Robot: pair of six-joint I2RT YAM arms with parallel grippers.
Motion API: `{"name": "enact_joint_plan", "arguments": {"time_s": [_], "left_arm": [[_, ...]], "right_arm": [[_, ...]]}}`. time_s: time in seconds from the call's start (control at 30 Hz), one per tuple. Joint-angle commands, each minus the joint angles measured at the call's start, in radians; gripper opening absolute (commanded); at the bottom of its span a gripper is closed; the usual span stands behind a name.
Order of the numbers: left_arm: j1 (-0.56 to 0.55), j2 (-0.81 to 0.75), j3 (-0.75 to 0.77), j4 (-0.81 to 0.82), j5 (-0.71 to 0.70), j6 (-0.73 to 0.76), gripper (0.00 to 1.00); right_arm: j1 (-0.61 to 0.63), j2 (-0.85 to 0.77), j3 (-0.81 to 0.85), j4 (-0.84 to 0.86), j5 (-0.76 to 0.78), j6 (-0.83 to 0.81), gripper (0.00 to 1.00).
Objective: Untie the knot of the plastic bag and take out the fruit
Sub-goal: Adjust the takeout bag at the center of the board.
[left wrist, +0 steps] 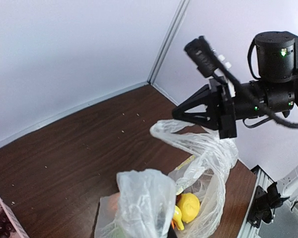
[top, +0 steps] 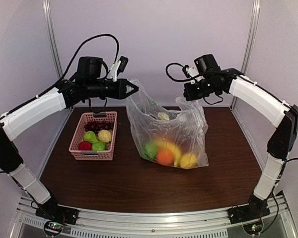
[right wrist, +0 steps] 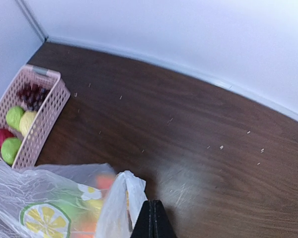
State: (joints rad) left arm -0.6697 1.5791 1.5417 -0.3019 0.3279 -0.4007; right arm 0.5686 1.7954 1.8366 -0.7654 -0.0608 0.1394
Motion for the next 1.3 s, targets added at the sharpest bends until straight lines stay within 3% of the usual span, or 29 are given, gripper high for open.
{"name": "enact_joint_plan", "arguments": {"time_s": [0.0, 0.13, 0.27, 0.47, 0.63, 0.77, 1.0, 1.13, 1.27], "left_arm": [[0.063, 0.026, 0.11, 0.092, 0.028, -0.018, 0.0], [0.08, 0.081, 0.245, 0.116, 0.103, 0.034, 0.0], [0.081, 0.082, 0.256, 0.153, 0.107, 0.092, 0.0], [0.076, -0.086, -0.158, 0.374, 0.105, 0.07, 0.0], [0.012, -0.163, -0.475, 0.511, 0.104, 0.002, 0.0], [-0.038, -0.189, -0.578, 0.482, 0.047, -0.004, 0.0], [-0.063, -0.268, -0.684, 0.498, -0.03, -0.061, 0.01], [-0.065, -0.298, -0.723, 0.495, -0.037, -0.102, 0.11], [-0.069, -0.365, -0.759, 0.465, -0.039, -0.138, 0.38]], "right_arm": [[-0.112, -0.058, 0.163, 0.0, -0.046, 0.018, 0.0], [-0.18, -0.106, 0.228, 0.108, -0.179, 0.035, 0.0], [-0.194, -0.208, 0.111, 0.267, -0.322, 0.042, 0.0], [-0.185, -0.537, -0.498, 0.621, -0.519, 0.129, 0.0], [-0.094, -0.744, -0.947, 0.739, -0.541, 0.22, 0.0], [0.012, -0.855, -1.107, 0.687, -0.516, 0.257, 0.0], [0.143, -0.953, -1.211, 0.608, -0.488, 0.315, 0.0], [0.204, -0.96, -1.231, 0.613, -0.469, 0.341, 0.0], [0.263, -0.935, -1.223, 0.598, -0.45, 0.335, 0.0]]}}
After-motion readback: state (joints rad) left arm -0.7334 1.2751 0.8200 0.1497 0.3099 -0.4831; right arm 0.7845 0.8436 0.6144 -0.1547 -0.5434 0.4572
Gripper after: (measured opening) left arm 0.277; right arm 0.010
